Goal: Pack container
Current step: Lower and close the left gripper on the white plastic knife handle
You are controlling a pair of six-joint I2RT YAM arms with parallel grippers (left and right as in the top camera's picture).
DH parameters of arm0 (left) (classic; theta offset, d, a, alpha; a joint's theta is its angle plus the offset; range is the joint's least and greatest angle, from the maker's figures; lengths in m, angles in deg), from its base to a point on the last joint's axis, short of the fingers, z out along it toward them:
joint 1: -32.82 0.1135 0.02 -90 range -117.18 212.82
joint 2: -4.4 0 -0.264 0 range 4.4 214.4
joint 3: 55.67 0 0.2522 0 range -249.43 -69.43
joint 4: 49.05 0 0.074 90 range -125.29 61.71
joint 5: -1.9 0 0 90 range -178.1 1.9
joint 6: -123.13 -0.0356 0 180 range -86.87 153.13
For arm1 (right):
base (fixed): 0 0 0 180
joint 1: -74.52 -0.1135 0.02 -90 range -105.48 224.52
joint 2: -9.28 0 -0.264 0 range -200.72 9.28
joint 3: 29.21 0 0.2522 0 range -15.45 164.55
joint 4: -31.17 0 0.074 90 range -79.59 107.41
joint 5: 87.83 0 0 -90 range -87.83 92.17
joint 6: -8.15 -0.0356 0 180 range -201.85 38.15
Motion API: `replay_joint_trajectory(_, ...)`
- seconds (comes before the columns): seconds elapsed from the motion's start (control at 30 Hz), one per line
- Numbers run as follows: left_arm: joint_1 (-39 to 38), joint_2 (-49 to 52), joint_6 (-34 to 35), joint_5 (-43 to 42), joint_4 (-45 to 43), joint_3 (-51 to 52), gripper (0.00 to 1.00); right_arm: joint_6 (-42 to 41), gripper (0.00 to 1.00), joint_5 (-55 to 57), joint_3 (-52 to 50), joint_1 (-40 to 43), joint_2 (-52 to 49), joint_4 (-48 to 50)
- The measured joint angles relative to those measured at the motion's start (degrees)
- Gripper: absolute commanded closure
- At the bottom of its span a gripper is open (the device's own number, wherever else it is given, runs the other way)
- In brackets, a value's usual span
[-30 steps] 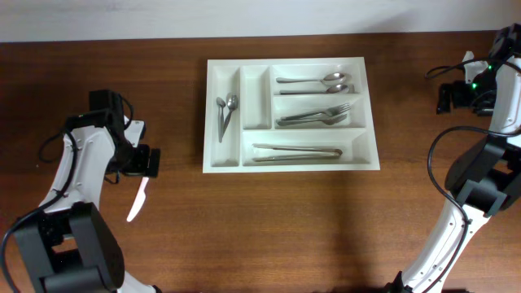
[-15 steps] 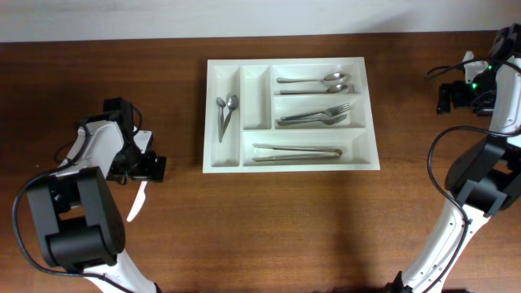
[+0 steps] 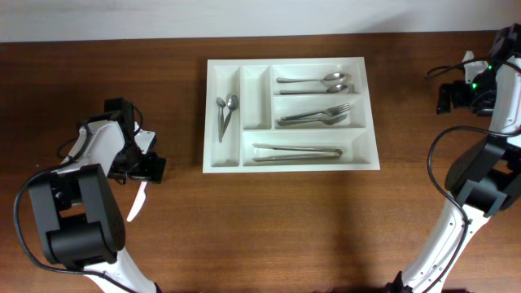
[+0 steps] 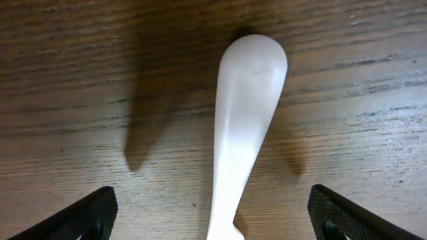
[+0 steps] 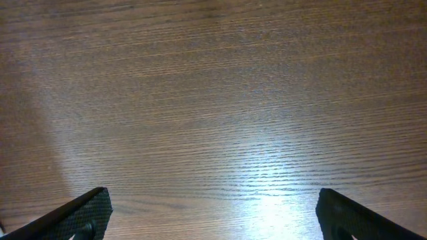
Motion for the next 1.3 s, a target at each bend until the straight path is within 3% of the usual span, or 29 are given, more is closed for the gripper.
replay_joint_trajectory(1.03,0.0,0.7,-1.3,-2.4,-0.7,1.6,0.06,0.0,0.01,0.0,0.0,0.0,0.0,0.0)
replay_joint_trajectory(1.07,0.0,0.7,-1.3,-2.4,-0.7,1.6,0.08,0.0,0.01,0.0,0.0,0.0,0.0,0.0)
replay_joint_trajectory(1.23,0.0,0.7,-1.5,-2.8,-1.5,1.6,0.51,0.0,0.01,0.0,0.0,0.0,0.0,0.0)
replay_joint_trajectory(1.3,0.0,0.7,-1.8,-2.8,-1.6,1.5,0.6,0.0,0.01,0.0,0.0,0.0,0.0,0.0)
